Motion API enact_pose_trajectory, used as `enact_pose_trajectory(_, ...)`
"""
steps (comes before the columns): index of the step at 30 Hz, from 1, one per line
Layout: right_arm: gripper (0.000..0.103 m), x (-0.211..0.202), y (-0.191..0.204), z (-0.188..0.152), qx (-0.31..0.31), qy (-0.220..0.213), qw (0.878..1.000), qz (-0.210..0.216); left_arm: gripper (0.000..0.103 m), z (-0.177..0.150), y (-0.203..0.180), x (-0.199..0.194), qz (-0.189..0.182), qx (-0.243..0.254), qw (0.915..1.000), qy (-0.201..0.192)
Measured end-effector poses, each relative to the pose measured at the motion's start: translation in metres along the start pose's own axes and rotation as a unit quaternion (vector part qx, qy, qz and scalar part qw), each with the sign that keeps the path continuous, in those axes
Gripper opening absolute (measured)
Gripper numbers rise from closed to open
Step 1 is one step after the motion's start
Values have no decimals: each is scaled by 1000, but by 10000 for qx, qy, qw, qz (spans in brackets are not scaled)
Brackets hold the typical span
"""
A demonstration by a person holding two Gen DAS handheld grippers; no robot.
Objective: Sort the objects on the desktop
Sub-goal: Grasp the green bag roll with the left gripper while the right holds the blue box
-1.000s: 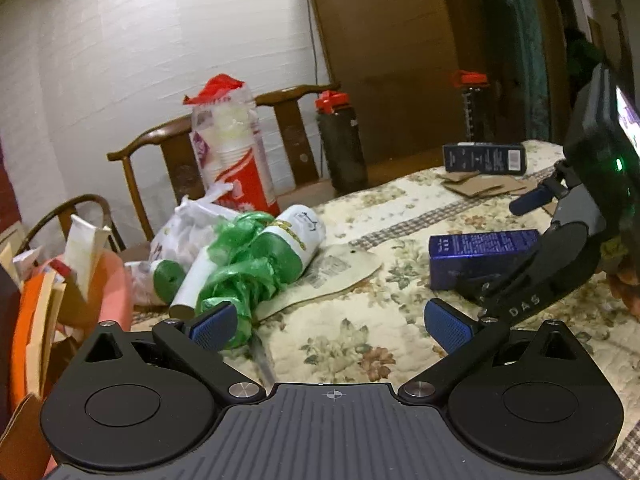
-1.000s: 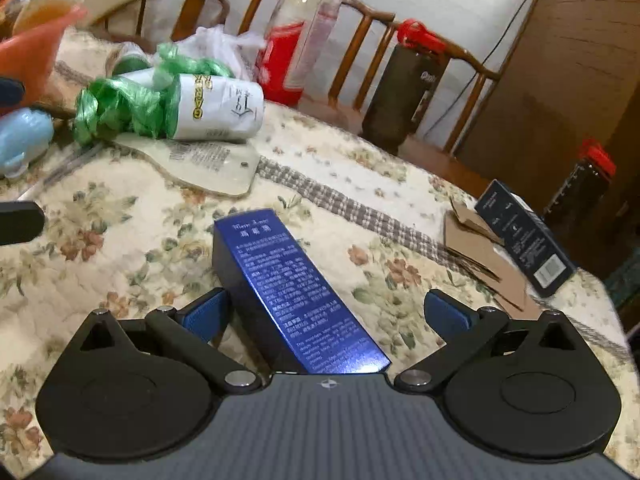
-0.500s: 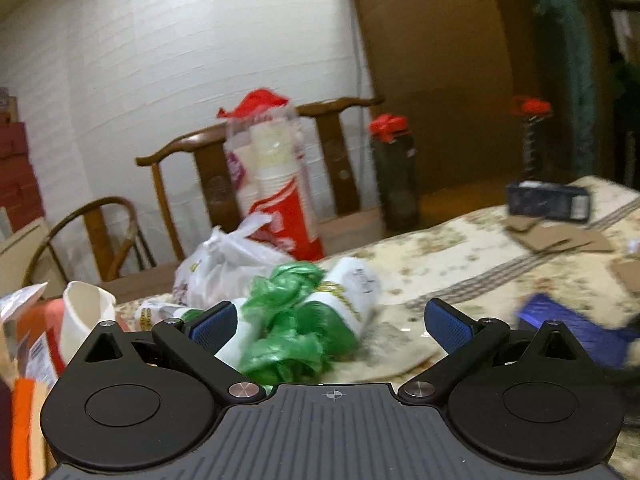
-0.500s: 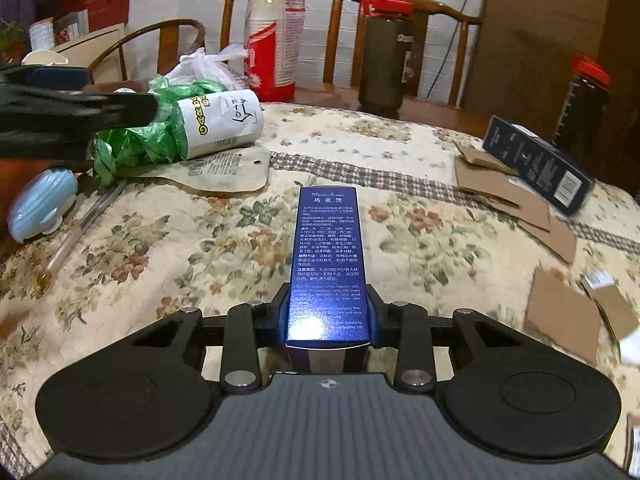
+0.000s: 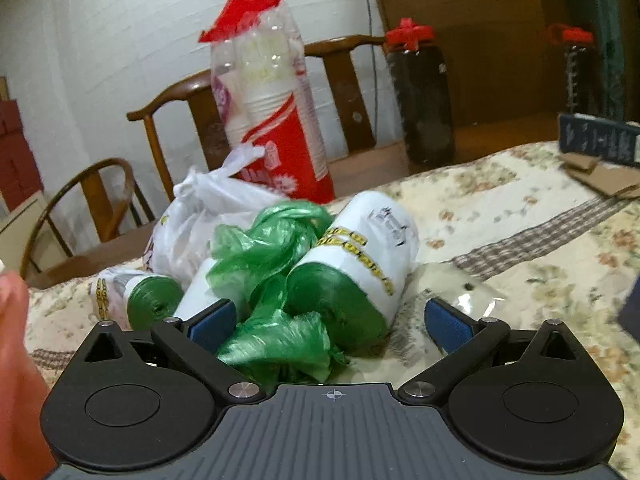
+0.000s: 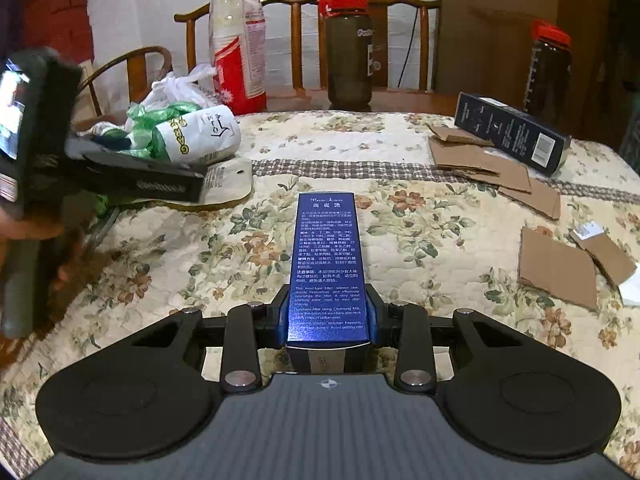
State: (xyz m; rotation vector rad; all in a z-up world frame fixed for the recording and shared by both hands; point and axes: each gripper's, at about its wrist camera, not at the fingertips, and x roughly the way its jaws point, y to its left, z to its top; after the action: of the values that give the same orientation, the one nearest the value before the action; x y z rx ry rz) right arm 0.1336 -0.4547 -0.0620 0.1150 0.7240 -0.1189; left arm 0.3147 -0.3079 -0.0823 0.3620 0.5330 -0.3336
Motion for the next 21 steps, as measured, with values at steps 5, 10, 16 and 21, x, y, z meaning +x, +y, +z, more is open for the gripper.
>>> enact_pose_trajectory(5, 45, 0, 6, -3, -15, -53, 10000, -74, 49, 3, 2, -2, -379, 58, 9992, -86)
enact_pose_trajectory(10, 39, -3, 8, -8, 48, -166, 9997, -187, 44, -1, 16, -20, -1043, -611, 9926, -93)
enact_pose_trajectory(16, 39, -19, 7, -16, 213, -285, 9992, -176, 43, -11, -2, -62, -1359, -471, 9890, -334)
enact_pose_trajectory(21, 39, -49, 5, -17, 325, -481, 9980, -259, 43, -5, -11, -111, -1536, -343, 9849, -715)
